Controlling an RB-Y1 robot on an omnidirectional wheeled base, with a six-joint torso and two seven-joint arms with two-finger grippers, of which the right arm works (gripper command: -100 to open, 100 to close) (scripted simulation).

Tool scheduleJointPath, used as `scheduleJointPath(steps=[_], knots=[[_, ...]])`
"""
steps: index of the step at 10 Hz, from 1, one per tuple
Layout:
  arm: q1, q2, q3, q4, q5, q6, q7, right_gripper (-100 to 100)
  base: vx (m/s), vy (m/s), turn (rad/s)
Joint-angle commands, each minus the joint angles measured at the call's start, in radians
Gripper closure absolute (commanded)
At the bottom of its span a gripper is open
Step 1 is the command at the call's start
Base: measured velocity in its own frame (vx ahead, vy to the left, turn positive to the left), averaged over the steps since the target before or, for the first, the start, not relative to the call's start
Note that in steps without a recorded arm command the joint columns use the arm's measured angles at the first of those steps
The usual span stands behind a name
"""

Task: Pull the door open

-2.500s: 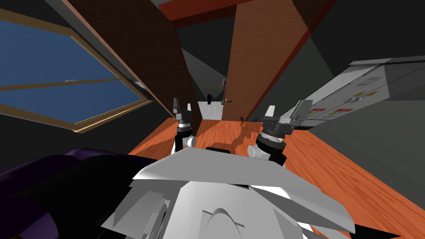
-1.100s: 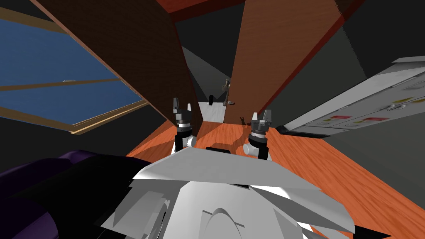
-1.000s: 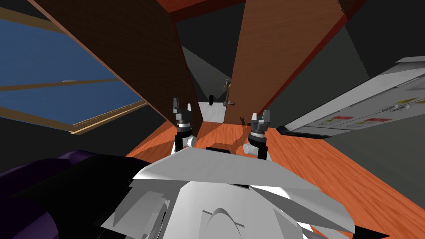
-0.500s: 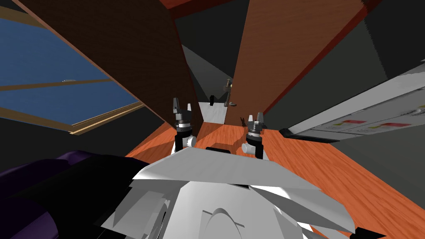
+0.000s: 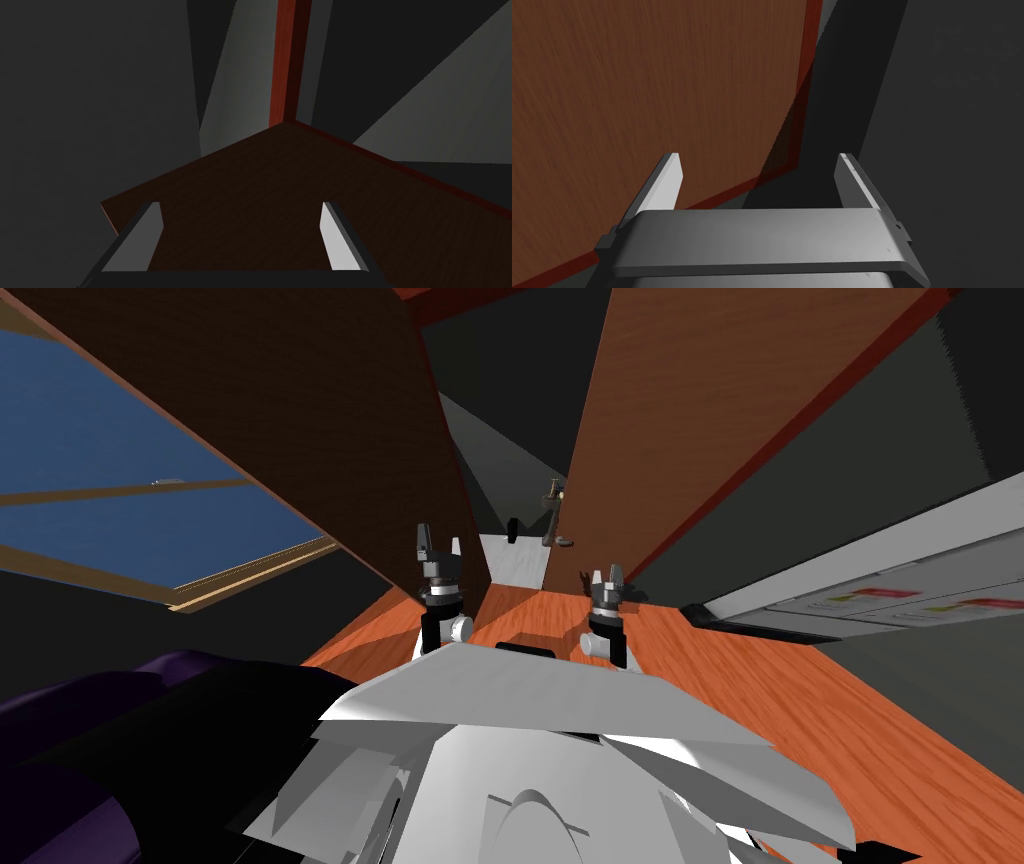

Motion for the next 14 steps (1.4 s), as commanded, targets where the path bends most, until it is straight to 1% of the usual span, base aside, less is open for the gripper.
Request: scheduleJointPath(steps=[1,5,6,12,13,14], knots=[[-0.018,-0.008,-0.001,0.050,-0.012,-0.006,-0.004,-100,0.090,-0.010,0.045],[-0.061,-0.025,0.001,0.165,-0.042,-0.020,-0.010,-100,0.105,0.001,0.044],[-0.061,-0.025,0.001,0.168,-0.042,-0.020,-0.010,-100,0.068,-0.001,0.011],[-0.127,-0.050,0.003,0.342,-0.087,-0.042,-0.020,-100,0.088,-0.002,0.041],[-0.127,-0.050,0.003,0.349,-0.087,-0.042,-0.020,-100,0.064,0.000,0.013],[-0.138,-0.053,0.003,0.380,-0.094,-0.046,-0.021,-100,0.055,-0.007,0.026]])
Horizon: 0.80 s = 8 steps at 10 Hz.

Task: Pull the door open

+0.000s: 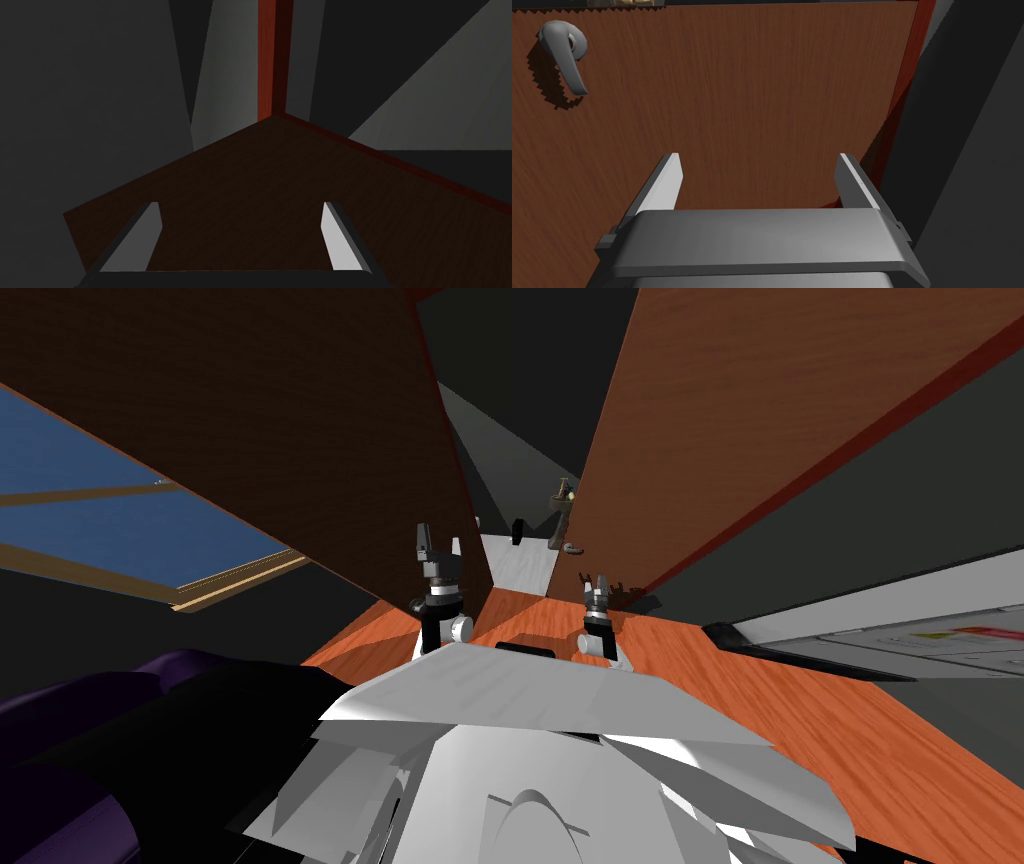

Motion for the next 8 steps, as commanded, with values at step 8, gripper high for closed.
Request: scheduleJointPath(steps=[8], knots=[[-0.096,-0.032,0.002,0.260,-0.063,-0.033,-0.014,-100,0.097,-0.005,0.044]])
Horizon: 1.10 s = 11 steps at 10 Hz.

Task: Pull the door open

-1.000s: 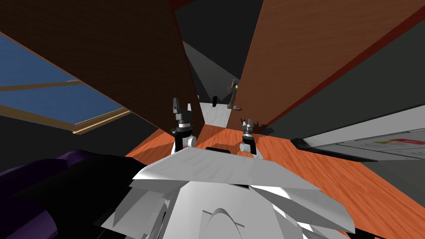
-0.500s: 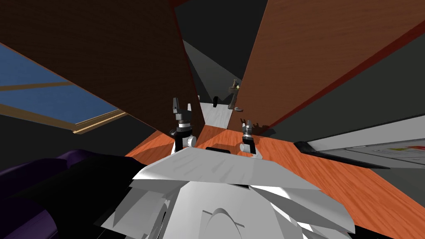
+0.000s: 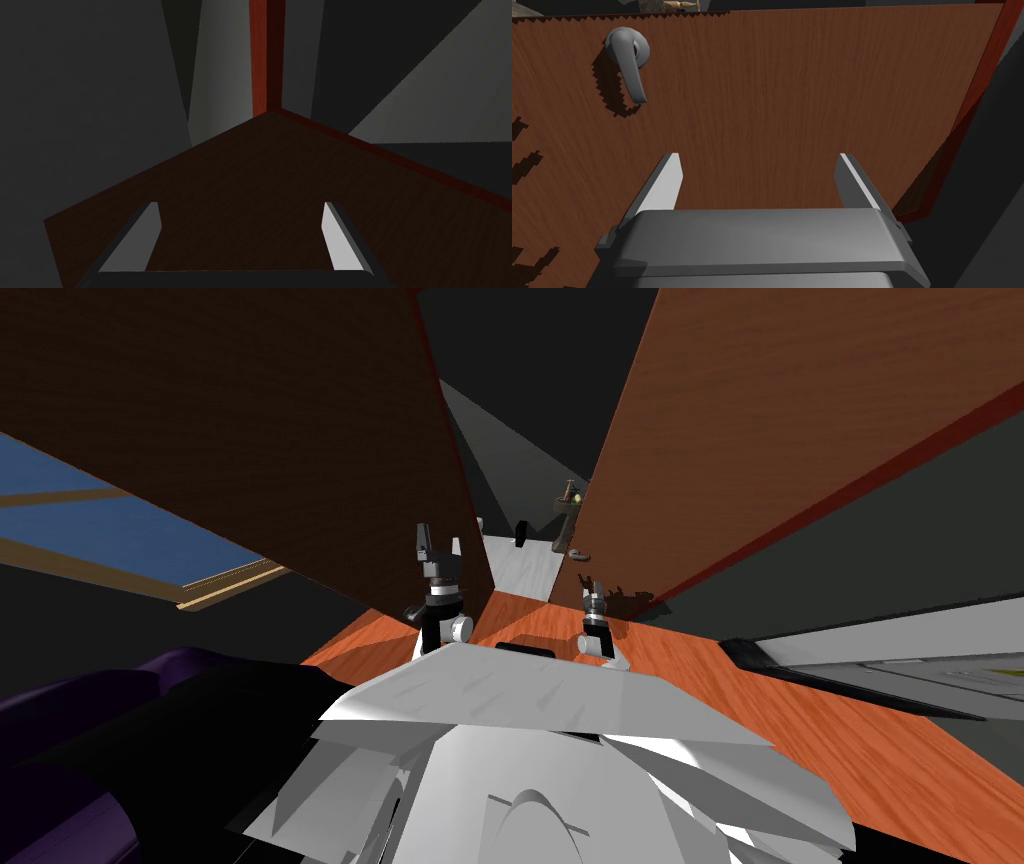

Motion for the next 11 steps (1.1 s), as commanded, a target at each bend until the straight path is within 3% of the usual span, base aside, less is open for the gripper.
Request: scheduleJointPath(steps=[1,3,4,11], knots=[[-0.013,-0.008,0.000,0.039,-0.012,-0.003,-0.004,-100,0.114,-0.007,0.037],[-0.033,-0.014,0.001,0.094,-0.026,-0.010,-0.007,-100,0.092,-0.012,0.045],[-0.033,-0.014,0.001,0.094,-0.026,-0.010,-0.007,-100,0.062,-0.005,0.009],[-0.099,-0.035,0.002,0.276,-0.071,-0.032,-0.017,-100,0.087,-0.010,0.036]])
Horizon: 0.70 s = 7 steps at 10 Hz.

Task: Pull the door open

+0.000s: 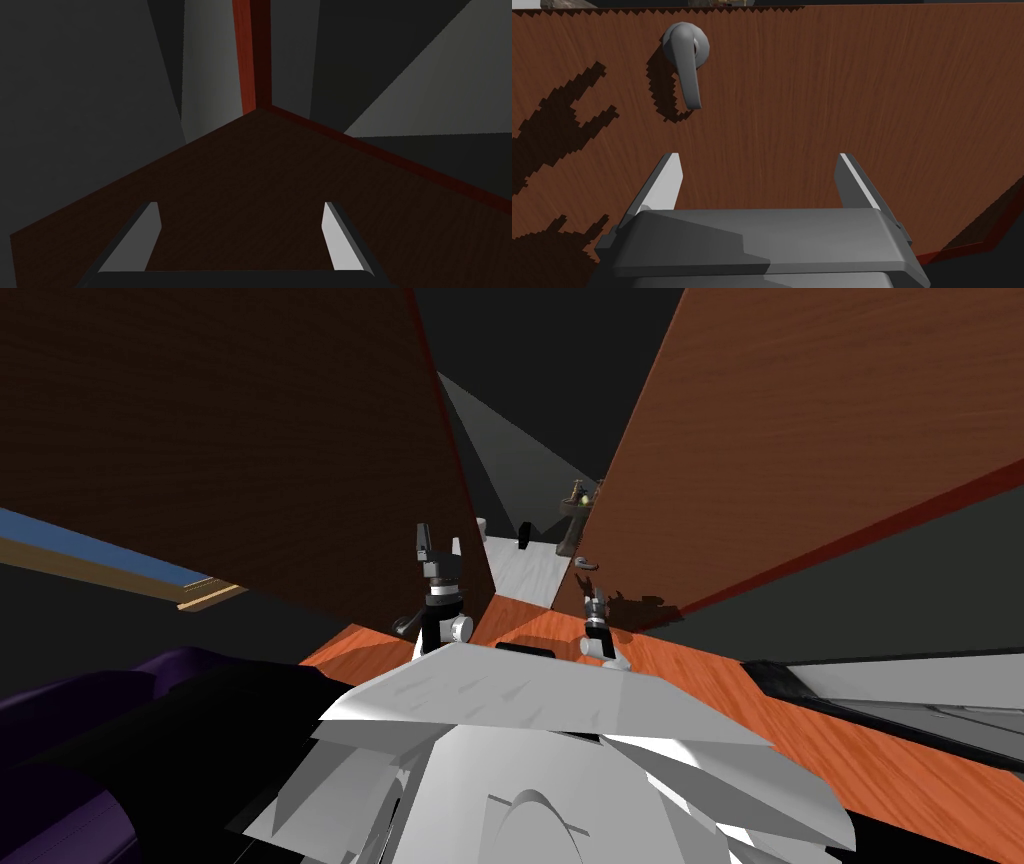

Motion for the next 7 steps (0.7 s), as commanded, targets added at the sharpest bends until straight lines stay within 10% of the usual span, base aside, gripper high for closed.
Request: scheduleJointPath(steps=[1,7], knots=[[-0.015,-0.005,0.001,0.045,-0.010,-0.008,-0.003,-100,0.110,0.000,0.036],[-0.068,-0.020,0.002,0.189,-0.046,-0.026,-0.011,-100,0.095,-0.017,0.033]])
